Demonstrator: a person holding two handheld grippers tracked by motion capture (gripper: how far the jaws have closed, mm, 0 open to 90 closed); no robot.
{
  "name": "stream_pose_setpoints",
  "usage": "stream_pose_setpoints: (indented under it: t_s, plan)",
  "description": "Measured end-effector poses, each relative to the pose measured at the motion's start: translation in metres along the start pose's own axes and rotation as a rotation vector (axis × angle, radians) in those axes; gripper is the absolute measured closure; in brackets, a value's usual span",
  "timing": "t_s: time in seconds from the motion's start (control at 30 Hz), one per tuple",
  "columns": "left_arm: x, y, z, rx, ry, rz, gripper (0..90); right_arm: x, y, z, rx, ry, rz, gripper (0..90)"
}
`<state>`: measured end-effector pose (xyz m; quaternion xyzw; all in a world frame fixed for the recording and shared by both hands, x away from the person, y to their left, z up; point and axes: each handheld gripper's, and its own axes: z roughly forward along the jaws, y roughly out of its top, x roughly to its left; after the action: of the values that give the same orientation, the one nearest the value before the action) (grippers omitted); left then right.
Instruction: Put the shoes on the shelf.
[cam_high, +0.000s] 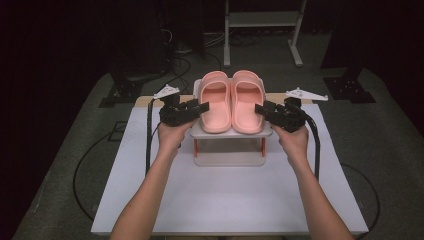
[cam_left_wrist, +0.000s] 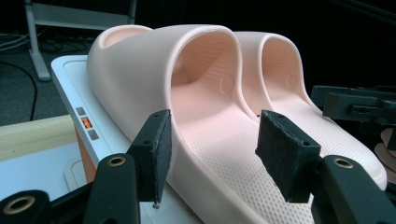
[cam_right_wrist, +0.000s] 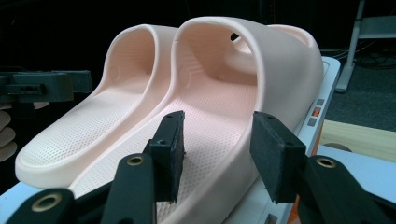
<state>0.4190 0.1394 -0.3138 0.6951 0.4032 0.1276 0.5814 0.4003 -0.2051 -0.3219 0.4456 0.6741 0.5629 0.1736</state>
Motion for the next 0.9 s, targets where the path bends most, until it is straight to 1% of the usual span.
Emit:
stream_pose_setpoints:
  t_s: [0.1, 0.27, 0.4, 0.5, 0.53, 0.77, 0.9]
  plan:
    - [-0.001, -0.002, -0.003, -0.010, -0.012, -0.013, 45.3, 0.001, -0.001, -0.002, -0.003, 0.005, -0.001, 54.0]
    - [-0.001, -0.004, -0.006, -0.015, -0.013, -0.017, 45.2, 0.005, 0.000, -0.004, -0.008, 0.012, -0.003, 54.0]
    - [-0.003, -0.004, -0.009, -0.016, -0.016, -0.011, 44.8, 0.007, -0.001, -0.006, -0.010, 0.021, -0.012, 54.0]
    - [-0.008, -0.005, -0.013, -0.026, -0.021, -0.005, 44.5, 0.010, -0.002, -0.008, -0.016, 0.030, -0.011, 54.0]
    - [-0.008, -0.006, -0.014, -0.021, -0.019, -0.002, 44.5, 0.010, -0.003, -0.008, -0.018, 0.033, -0.014, 54.0]
    - [-0.013, -0.011, -0.019, -0.027, -0.017, -0.011, 43.9, 0.010, -0.008, -0.013, -0.022, 0.047, -0.007, 54.1]
    - [-0.016, -0.013, -0.021, -0.024, -0.019, -0.004, 43.7, 0.012, -0.009, -0.016, -0.020, 0.049, -0.011, 54.0]
